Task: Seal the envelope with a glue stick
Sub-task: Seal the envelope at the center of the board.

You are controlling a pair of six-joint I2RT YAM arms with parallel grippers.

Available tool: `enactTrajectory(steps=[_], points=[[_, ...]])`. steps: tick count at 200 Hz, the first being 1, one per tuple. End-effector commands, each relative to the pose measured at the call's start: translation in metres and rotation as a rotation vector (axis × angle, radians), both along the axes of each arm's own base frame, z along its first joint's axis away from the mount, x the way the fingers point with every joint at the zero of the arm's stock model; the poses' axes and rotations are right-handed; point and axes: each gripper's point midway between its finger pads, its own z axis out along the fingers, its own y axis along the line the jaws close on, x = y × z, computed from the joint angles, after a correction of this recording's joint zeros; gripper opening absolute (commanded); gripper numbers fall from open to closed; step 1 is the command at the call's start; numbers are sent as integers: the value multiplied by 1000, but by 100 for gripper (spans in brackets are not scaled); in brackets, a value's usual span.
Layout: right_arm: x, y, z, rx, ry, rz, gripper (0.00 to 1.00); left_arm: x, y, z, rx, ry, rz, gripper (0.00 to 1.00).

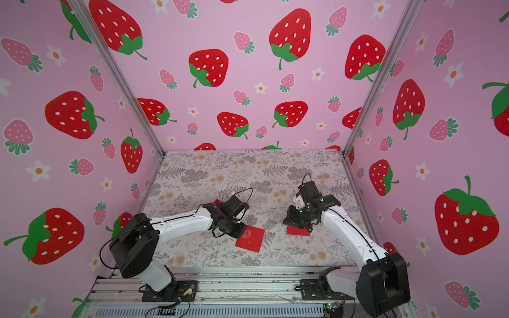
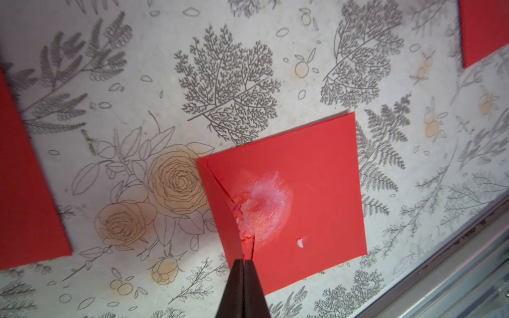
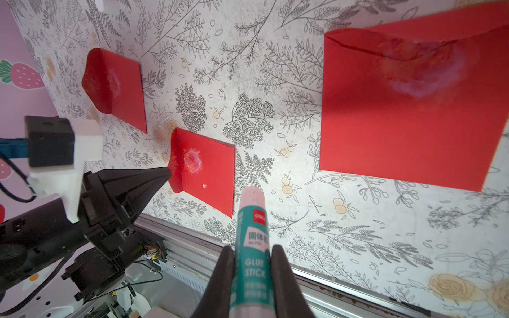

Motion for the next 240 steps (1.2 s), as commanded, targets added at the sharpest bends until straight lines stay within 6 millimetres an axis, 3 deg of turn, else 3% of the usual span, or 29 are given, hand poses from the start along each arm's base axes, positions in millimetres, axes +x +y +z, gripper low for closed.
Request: enactTrajectory(steps=[1, 54, 59, 82, 115, 159, 240], points=[[-7, -1, -6, 6, 39, 7, 0, 1, -18, 7, -33, 5, -16, 3], [-9, 2, -10, 16, 56, 9, 0, -5, -37, -6, -55, 39, -26, 5], [-9, 2, -10, 18, 57, 10, 0, -6, -38, -7, -58, 42, -23, 11], [-10, 1, -12, 12, 60, 12, 0, -10, -43, -13, -87, 72, -19, 20], [-11, 1, -12, 11, 62, 17, 0, -18, -40, -26, -95, 115, -5, 26], [-12, 1, -15, 8, 74, 18, 0, -22, -29, -28, -107, 125, 17, 27], [-11, 0, -15, -2, 80, 15, 0, -19, -19, -32, -108, 150, 35, 19]])
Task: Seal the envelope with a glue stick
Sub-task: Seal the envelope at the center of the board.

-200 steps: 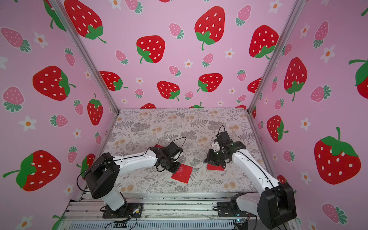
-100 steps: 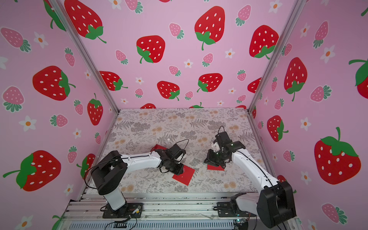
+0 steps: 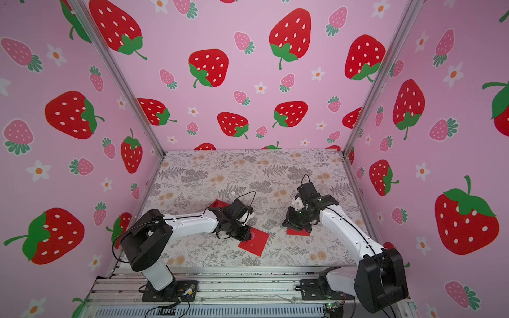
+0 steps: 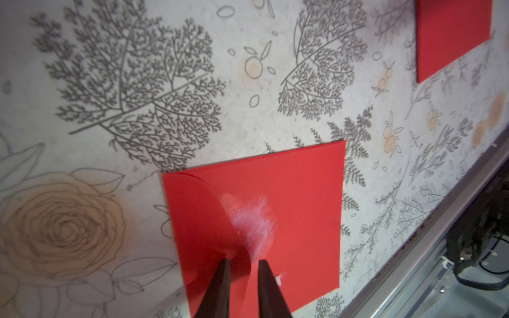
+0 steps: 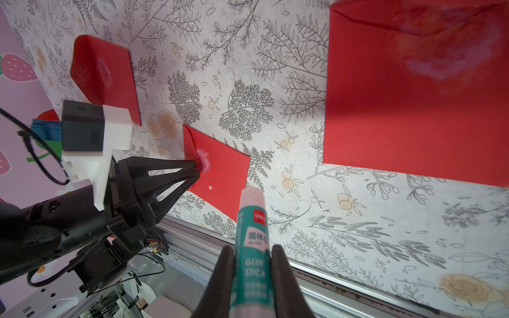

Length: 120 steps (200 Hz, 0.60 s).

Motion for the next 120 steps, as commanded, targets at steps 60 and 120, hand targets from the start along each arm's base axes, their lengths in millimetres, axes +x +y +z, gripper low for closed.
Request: enactTrajectory(steps=[60, 120], points=[[-4, -3, -4, -21, 22, 9, 0, -8, 29, -21, 217, 16, -22, 16], [-3, -4, -4, -27, 13, 29, 0, -16, 40, -34, 432, -24, -77, 13]])
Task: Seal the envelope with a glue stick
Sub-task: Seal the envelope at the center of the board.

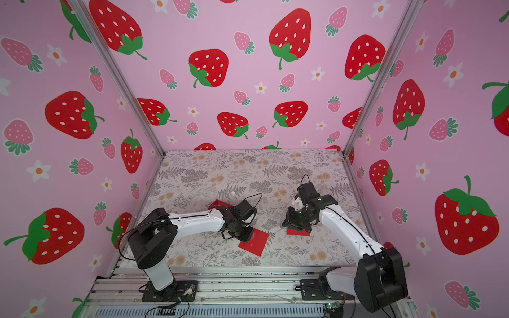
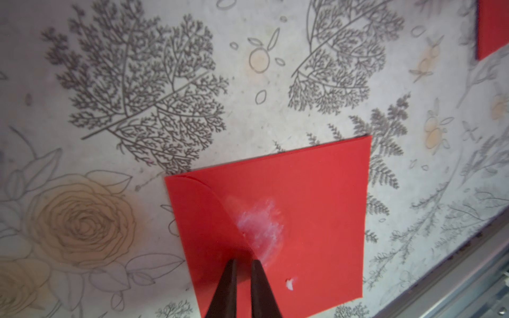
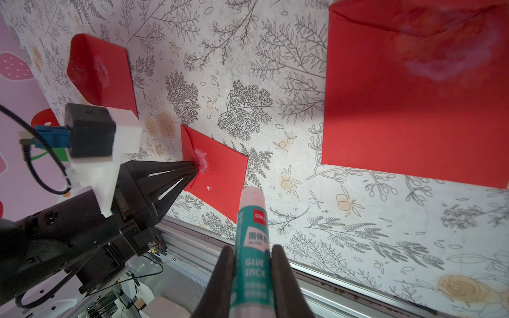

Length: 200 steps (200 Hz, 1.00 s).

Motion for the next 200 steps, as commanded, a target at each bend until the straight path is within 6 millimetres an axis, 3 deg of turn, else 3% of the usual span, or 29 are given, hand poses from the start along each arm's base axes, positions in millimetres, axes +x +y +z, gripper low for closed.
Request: enactTrajectory(steps=[1, 96, 126, 143, 169, 200], points=[[-3, -3, -2, -21, 12, 20, 0, -16, 38, -30, 248, 32, -18, 13], [-5, -5, -3, -31, 6, 43, 0, -43, 53, -58, 569, 49, -132, 13], [-3, -5, -1, -34, 7, 43, 0, -46, 46, -63, 573, 51, -169, 13], [-1, -5, 2, -43, 3, 46, 0, -38, 30, -52, 478, 13, -158, 13], [1, -7, 7, -56, -5, 40, 0, -15, 5, -13, 300, -84, -112, 13], [5, -7, 10, -59, -9, 33, 0, 4, -4, 15, 216, -145, -92, 13]])
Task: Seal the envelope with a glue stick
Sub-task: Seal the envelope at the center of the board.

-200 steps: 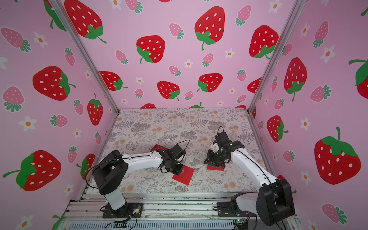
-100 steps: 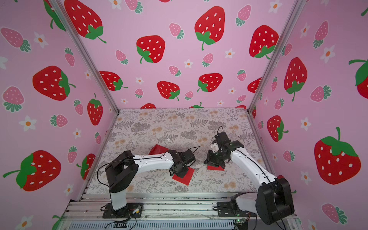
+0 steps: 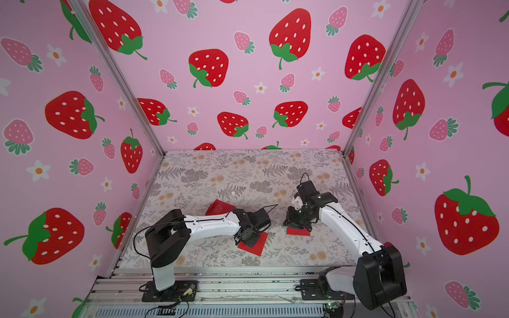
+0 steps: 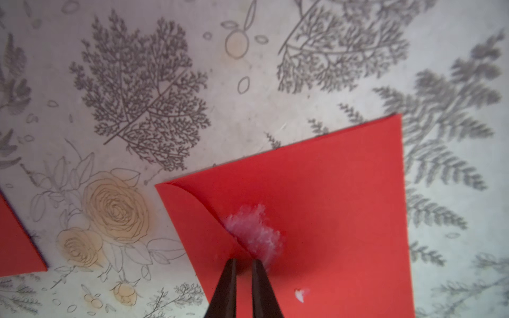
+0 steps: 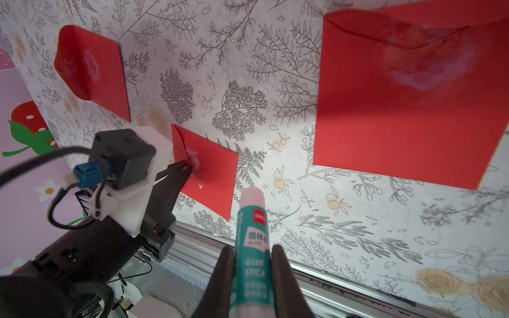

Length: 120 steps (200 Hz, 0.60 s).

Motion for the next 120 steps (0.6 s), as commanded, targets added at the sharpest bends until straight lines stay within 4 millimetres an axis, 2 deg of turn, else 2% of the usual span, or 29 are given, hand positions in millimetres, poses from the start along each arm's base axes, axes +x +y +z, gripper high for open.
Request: enactTrajectory(steps=[1, 26, 64, 93, 120], points=[[2, -2, 4, -19, 3, 5, 0, 6, -7, 15, -59, -6, -14, 13], [2, -2, 4, -17, 8, 4, 0, 12, -9, 20, -69, -22, -19, 13], [2, -2, 5, -19, 11, 1, 0, 13, -8, 14, -63, -11, -16, 13], [2, -3, 6, -22, 9, 0, 0, 12, -6, 1, -35, 5, -17, 13], [0, -3, 4, -24, 16, 3, 0, 9, 5, -19, 26, 27, -11, 13]])
